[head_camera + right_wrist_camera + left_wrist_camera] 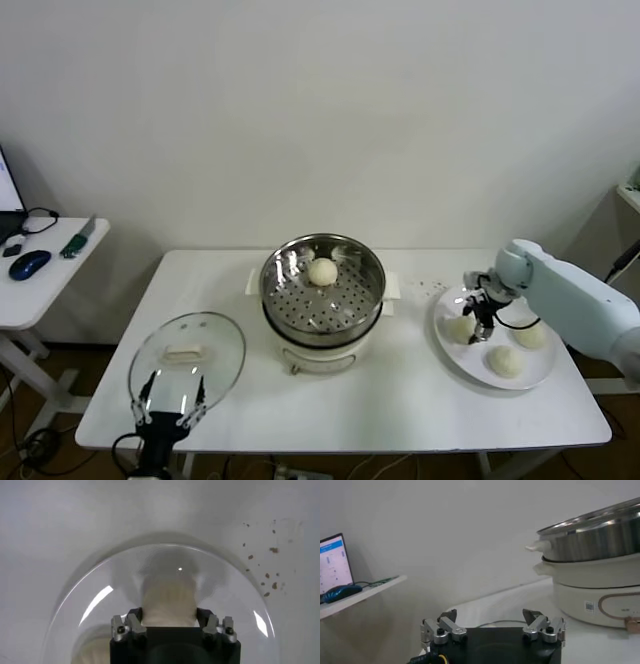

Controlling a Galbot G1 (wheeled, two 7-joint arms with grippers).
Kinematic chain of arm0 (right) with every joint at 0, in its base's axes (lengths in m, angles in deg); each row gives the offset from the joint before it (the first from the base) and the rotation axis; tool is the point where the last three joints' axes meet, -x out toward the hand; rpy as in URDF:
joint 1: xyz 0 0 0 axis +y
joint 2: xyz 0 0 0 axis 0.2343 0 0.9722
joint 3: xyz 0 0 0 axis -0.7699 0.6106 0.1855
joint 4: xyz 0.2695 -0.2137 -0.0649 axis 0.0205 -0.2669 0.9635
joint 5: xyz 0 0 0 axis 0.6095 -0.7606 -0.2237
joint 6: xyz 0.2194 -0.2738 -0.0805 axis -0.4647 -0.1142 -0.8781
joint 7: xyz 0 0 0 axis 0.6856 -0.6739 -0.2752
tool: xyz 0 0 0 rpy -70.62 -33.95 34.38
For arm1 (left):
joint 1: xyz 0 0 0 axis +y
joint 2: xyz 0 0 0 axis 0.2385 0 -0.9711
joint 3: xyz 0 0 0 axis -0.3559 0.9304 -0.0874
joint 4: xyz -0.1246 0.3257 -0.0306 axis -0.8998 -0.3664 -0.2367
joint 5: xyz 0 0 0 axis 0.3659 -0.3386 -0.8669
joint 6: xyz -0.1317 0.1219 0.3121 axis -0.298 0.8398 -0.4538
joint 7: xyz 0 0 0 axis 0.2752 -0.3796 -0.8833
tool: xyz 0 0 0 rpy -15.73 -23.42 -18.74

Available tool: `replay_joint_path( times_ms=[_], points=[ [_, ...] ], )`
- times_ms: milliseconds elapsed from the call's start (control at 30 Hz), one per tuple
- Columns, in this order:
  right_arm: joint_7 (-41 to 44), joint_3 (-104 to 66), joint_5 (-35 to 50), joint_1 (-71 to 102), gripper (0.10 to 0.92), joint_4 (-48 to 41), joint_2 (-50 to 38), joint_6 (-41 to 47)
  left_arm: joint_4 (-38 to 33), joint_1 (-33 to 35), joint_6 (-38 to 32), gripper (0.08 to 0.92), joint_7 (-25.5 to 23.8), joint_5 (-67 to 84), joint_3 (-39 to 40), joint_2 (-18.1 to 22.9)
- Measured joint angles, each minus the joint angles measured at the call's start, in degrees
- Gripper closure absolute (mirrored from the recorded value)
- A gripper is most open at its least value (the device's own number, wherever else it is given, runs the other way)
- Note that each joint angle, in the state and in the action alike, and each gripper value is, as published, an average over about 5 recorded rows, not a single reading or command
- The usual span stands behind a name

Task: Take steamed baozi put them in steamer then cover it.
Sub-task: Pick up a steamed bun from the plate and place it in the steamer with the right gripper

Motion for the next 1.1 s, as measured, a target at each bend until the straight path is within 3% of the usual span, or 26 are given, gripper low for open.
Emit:
replay_joint_path(
  times_ms=[233,500,1100],
  points=[
    [-0.4,5.1,6.2,-6.9,0.328,1.6,-0.1,1.5,-0.7,0.3,0.1,0.177,0.0,-0.3,0.5,0.0],
    [-0.8,15.9,18.9,-20.7,0.325,3.5,2.8,4.1,-1.8,1.1,0.6,0.177,-0.4,-0.8,1.4,0.0],
    [-4.1,32.3,42.5,-38.1,0.321,6.1,21.3,8.9,-4.3,3.3,1.6,0.177,-0.6,-2.7,3.5,-0.2]
  ],
)
